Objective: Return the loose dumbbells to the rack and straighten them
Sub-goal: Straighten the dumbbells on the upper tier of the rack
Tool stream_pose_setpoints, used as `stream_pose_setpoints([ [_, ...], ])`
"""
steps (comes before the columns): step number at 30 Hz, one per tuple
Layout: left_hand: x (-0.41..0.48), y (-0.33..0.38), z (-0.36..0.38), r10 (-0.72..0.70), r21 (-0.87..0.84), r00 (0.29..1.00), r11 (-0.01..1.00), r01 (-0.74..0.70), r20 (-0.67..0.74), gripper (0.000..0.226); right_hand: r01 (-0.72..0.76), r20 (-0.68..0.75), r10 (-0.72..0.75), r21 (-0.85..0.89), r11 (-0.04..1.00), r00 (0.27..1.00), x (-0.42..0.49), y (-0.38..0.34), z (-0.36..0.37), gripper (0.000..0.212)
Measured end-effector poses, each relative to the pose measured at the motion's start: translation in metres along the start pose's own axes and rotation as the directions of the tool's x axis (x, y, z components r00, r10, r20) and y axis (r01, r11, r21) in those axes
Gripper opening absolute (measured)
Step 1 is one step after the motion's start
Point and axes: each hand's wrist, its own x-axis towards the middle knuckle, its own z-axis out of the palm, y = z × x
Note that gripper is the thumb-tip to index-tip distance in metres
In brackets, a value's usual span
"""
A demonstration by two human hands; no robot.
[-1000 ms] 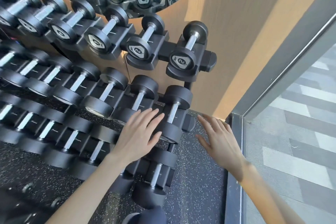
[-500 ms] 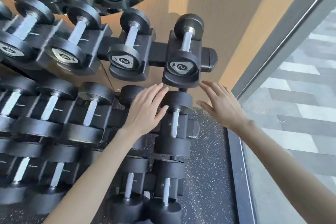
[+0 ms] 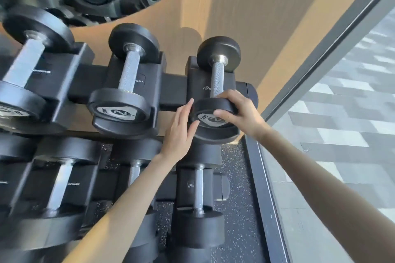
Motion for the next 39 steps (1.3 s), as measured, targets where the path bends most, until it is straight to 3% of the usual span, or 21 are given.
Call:
stream_pose_setpoints([
  [5,0.014,-0.010,0.019,0.007,-0.096,0.996,0.995,-0.015,-0.090,0.043,0.101,-0.324,-0.050,0.142,0.985,0.945,0.000,0.017,0.028,0.024],
  [8,0.022,-0.011,0.019,0.090,-0.135,0.990,0.985,-0.104,-0.112,0.036,0.143,-0.417,-0.053,0.187,0.972,0.907,-0.002,0.032,0.036,0.019],
  [10,0.031,-0.006,0.015,0.190,-0.125,0.970,0.970,-0.209,-0.149,0.030,0.145,-0.448,0.028,0.347,0.926,0.894,-0.006,0.038,0.048,0.016],
  [12,0.039,-0.002,0.009,0.294,-0.072,0.944,0.949,-0.308,-0.151,0.029,0.146,-0.441,0.112,0.510,0.847,0.890,-0.009,0.040,0.061,0.022],
  [14,0.043,-0.002,0.001,0.327,-0.035,0.936,0.942,-0.334,-0.131,0.036,0.122,-0.396,0.130,0.551,0.826,0.909,-0.011,0.040,0.063,0.021],
  [17,0.041,-0.003,-0.002,0.267,-0.101,0.959,0.956,-0.277,-0.095,0.041,0.093,-0.351,0.098,0.489,0.867,0.931,-0.014,0.037,0.050,0.016],
  [21,0.035,-0.002,0.011,0.136,-0.346,0.987,0.925,-0.156,-0.082,0.041,0.220,-0.416,-0.075,0.314,0.923,0.906,-0.009,0.025,0.037,0.025],
  [26,0.024,0.007,0.023,0.014,-0.519,0.987,0.849,-0.097,-0.163,0.031,0.225,-0.482,0.029,0.460,0.859,0.876,-0.003,0.029,0.043,0.023],
  [32,0.023,0.025,0.024,0.089,-0.350,0.980,0.925,-0.149,-0.181,0.032,0.237,-0.465,0.121,0.639,0.732,0.877,-0.008,0.053,0.048,0.023],
  [36,0.027,0.023,0.019,0.095,-0.335,0.990,0.934,-0.125,-0.104,0.030,0.175,-0.384,0.140,0.677,0.715,0.913,-0.009,0.054,0.045,0.031],
  [39,0.025,0.027,0.009,0.038,-0.361,0.999,0.932,-0.045,-0.026,0.030,0.103,-0.319,0.163,0.675,0.731,0.934,-0.016,0.044,0.037,0.023],
])
